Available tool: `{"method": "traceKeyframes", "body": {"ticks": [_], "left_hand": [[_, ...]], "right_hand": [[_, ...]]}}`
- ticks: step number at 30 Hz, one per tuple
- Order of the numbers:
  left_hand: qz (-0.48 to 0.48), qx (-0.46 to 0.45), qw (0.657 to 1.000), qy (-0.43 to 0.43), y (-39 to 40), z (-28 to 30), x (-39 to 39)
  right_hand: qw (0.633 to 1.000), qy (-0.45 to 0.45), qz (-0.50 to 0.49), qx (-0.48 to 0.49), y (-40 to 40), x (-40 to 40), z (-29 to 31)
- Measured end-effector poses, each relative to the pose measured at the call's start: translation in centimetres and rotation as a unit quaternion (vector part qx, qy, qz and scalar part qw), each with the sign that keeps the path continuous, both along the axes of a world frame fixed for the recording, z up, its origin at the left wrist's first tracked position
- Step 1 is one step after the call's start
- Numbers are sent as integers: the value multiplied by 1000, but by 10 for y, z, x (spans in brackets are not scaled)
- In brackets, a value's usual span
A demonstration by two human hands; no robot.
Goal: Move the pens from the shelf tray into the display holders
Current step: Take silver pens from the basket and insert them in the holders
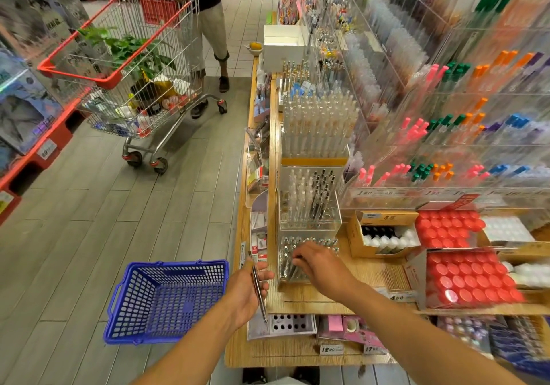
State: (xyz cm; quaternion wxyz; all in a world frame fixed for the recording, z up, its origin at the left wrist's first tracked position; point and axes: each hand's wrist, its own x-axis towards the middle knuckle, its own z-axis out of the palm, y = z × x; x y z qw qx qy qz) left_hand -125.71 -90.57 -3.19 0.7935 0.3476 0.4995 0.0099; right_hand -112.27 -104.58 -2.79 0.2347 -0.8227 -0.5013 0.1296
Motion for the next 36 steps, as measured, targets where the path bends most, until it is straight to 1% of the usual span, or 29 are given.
{"method": "traceKeyframes", "body": {"ticks": [2, 6, 10, 14, 23, 28, 30, 32, 34, 36], "left_hand": [[10, -5, 1000, -6, 0, 1, 0], [21, -12, 1000, -13, 2, 3, -1], [23, -11, 1000, -12, 3, 2, 0], [16, -1, 1000, -11, 3, 1, 1], [19, 3, 1000, -6, 8, 1, 2], [11, 3, 1000, -18, 11, -3, -2], [-4, 20, 1000, -19, 13, -5, -2], [-48, 65, 997, 1, 14, -6, -1], [-89, 115, 989, 29, 13, -6, -2], [-106, 163, 980, 51, 12, -6, -3]], "right_hand": [[1000, -8, -3, -12, 3, -2, -2], [999, -25, -19, 20, 5, 0, -5], [999, -46, 17, 3, 4, 1, -10], [998, -62, 11, 4, 4, -1, -16], [999, -35, 2, -34, 10, 0, -34], [996, -86, -11, -37, 13, -3, -33], [990, -129, -13, -53, 10, -6, -29], [981, -179, -14, -71, 5, -8, -28], [977, -198, -14, -73, -3, -9, -28], [978, -199, -14, -62, -9, -9, -29]]}}
